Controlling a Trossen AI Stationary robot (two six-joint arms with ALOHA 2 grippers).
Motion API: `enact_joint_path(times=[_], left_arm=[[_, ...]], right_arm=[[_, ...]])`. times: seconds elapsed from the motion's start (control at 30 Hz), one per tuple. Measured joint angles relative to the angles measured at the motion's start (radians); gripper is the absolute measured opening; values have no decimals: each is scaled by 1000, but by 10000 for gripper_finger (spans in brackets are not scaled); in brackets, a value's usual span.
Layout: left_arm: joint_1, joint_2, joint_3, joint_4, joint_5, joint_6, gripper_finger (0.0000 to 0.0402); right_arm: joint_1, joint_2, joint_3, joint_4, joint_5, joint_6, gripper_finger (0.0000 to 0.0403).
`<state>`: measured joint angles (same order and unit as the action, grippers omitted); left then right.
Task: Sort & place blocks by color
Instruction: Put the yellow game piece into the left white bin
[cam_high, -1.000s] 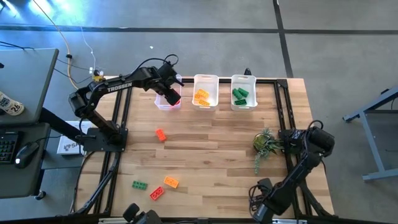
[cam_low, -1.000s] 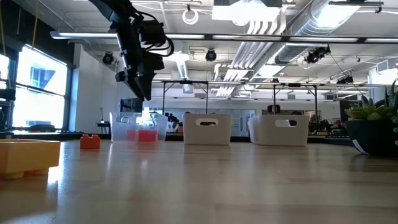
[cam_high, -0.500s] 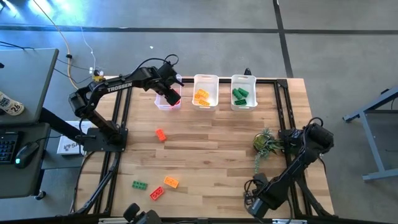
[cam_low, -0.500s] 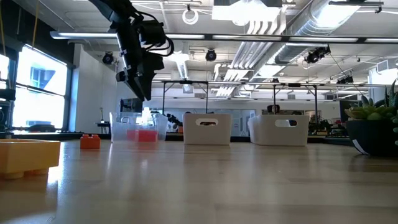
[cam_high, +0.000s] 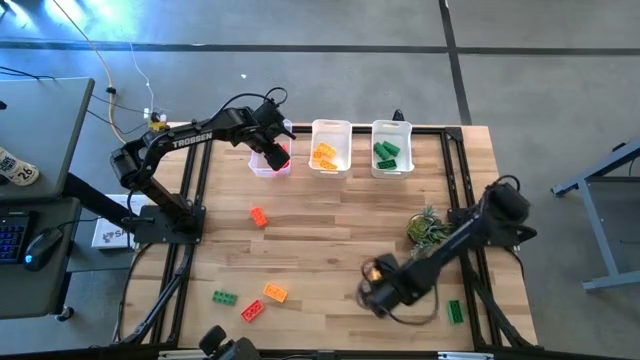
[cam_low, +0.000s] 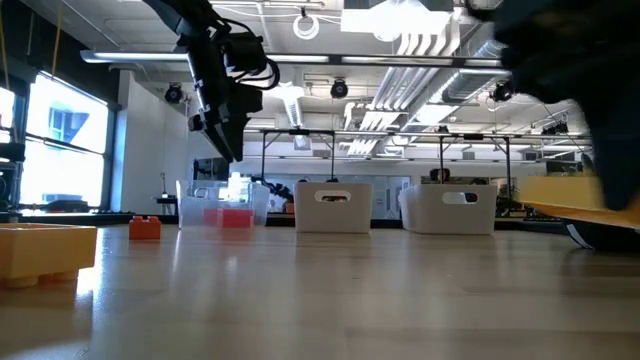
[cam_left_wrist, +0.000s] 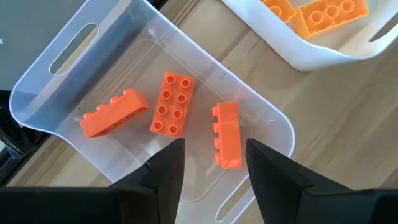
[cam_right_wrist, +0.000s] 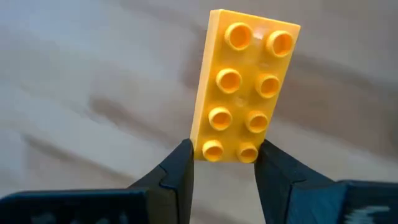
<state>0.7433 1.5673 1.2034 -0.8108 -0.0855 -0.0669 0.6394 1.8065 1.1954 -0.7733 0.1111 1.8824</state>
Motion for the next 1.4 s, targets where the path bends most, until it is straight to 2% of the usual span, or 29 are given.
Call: enact_joint_path(times=[0.23,0.57,0.8,1.1,1.2,1.4], left_arm=[[0,0,0,1,33,0,157],[0,0,0,0,113,0,156],[0,0,0,-40,174,0,157],[0,0,0,-140,176,-97,156],[-2,0,0,-183,176,-132,157],[-34,0,0,-281,176,-166,157]], right_arm=[[-192,0,0,89,74,-257,109],[-486,-1,2,235,71,-710,109],[-689,-2,2,388,-35,-1050,109],[-890,-11,2,579,-277,-1335,109],[-944,-21,21,556,-305,-1426,109],[-1037,-21,136,445,-291,-1636,109]])
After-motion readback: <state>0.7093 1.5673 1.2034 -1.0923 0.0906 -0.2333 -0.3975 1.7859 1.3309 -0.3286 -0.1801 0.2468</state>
